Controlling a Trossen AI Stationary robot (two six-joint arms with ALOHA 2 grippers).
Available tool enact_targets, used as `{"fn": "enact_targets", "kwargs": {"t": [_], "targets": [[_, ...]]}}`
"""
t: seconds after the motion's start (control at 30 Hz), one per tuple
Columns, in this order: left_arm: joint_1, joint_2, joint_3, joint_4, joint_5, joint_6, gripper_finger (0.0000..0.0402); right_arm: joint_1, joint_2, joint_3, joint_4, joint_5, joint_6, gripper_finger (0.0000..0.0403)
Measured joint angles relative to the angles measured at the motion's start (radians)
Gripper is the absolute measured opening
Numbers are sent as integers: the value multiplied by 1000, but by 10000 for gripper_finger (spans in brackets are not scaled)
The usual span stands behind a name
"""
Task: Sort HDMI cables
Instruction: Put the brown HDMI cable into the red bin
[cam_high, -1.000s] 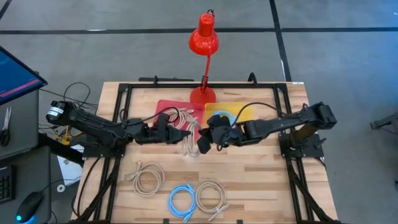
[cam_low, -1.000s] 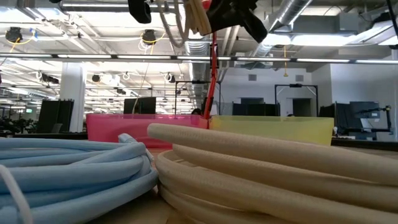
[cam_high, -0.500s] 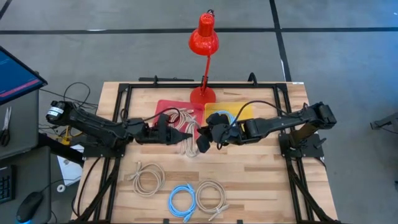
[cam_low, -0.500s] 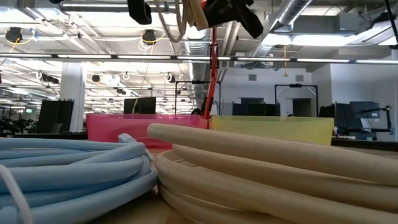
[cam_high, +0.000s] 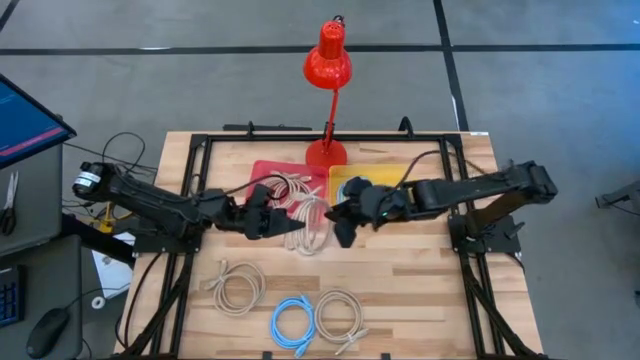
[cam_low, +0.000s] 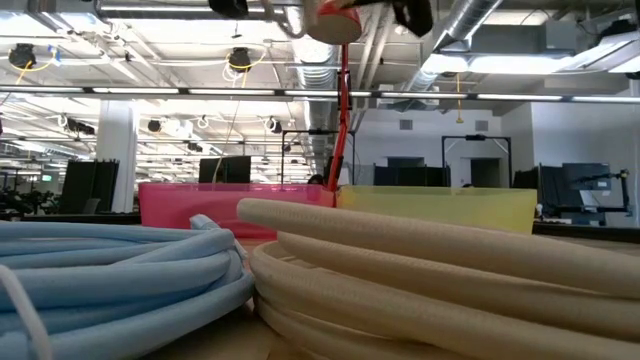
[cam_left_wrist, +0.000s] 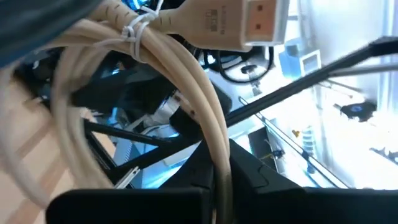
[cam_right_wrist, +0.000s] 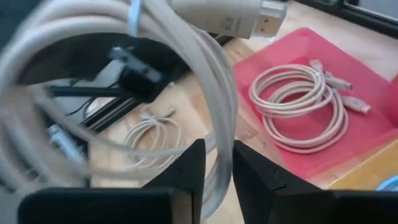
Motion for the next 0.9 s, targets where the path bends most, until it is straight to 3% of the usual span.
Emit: {"fn": "enact_targets", "kwargs": {"t": [0.3, 0.67, 0.77, 0.9], "targets": [[4, -57, -2, -36, -11, 77, 14, 11, -167, 2, -140, -125, -11, 71], [60, -117, -3, -351, -41, 184, 14, 69, -297, 3, -252, -117, -9, 71], [102, -119, -3, -361, -41, 223, 14, 94, -297, 3, -287, -55, 2, 71], [160, -119, -3, -363, -32, 277, 14, 145, -296, 3, -369, 112, 46, 71]]}}
